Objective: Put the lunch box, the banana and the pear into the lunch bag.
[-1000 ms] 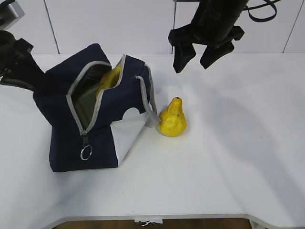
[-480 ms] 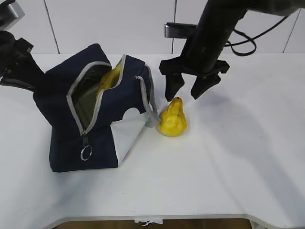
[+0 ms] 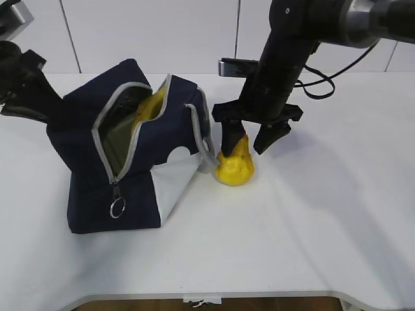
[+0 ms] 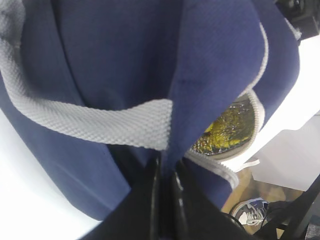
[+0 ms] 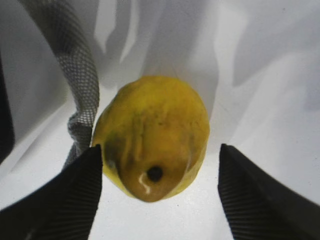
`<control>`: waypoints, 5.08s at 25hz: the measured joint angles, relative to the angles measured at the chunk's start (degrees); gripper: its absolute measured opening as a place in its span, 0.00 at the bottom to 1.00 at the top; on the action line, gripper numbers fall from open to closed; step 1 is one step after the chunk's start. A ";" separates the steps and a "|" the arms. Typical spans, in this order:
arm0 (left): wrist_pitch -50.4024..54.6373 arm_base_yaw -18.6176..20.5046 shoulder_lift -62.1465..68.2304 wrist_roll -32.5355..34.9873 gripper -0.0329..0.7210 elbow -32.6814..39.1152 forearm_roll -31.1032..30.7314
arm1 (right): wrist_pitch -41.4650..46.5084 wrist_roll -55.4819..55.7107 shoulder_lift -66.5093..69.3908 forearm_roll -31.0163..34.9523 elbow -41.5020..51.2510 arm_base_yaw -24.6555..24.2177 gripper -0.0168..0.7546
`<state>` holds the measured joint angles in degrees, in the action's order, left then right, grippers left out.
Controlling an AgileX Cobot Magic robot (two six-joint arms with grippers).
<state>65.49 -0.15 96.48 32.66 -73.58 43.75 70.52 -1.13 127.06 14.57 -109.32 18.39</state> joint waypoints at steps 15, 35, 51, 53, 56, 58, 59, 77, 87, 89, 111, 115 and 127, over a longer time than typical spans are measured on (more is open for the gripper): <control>0.00 0.00 0.00 0.00 0.04 0.00 0.00 | -0.22 -0.23 0.00 0.37 0.00 0.00 0.44; 0.21 0.00 0.00 0.00 0.04 0.00 0.00 | -0.11 -1.35 -10.99 -7.19 0.12 0.00 0.41; 0.46 0.00 0.00 0.00 0.04 0.00 0.82 | 0.21 -11.81 -12.80 30.62 -0.81 0.18 0.41; 0.49 0.00 0.00 0.00 0.04 0.00 0.95 | -0.39 -12.26 -11.93 32.16 -0.81 0.18 0.41; 0.61 0.00 0.00 0.00 0.04 0.00 2.04 | -1.68 -13.59 -9.29 34.53 -0.84 0.27 0.41; 0.71 0.00 0.00 0.00 0.04 0.00 2.91 | -2.92 -14.38 -7.93 35.30 -0.94 0.40 0.41; 0.71 0.00 0.00 0.00 0.04 0.00 3.19 | -3.53 -14.65 -7.23 35.46 -0.94 0.54 0.41; 2.93 0.11 0.00 -0.04 0.04 0.00 11.05 | -10.64 -20.22 -3.95 38.91 -1.99 5.85 0.75; 2.96 0.22 0.00 -0.04 0.04 0.00 10.60 | -1.56 -8.17 -3.95 13.82 -15.42 5.11 0.78; 3.06 0.22 0.00 -0.04 0.04 0.00 10.35 | -0.25 -4.00 -3.95 8.07 -16.70 5.11 0.78; 3.18 0.22 0.00 -0.04 0.04 0.00 9.97 | 0.70 0.77 3.77 2.33 -16.88 4.98 0.17; 3.18 -0.12 0.00 -0.04 0.04 0.00 11.01 | 0.70 0.41 3.16 1.76 -16.88 4.98 0.03; -8.40 -11.61 0.44 2.86 0.04 0.00 29.16 | 2.47 1.86 -8.61 -8.19 -16.88 4.98 0.03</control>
<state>57.09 -11.76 96.92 35.51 -73.58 72.91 72.99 0.72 118.44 6.38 -126.20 23.38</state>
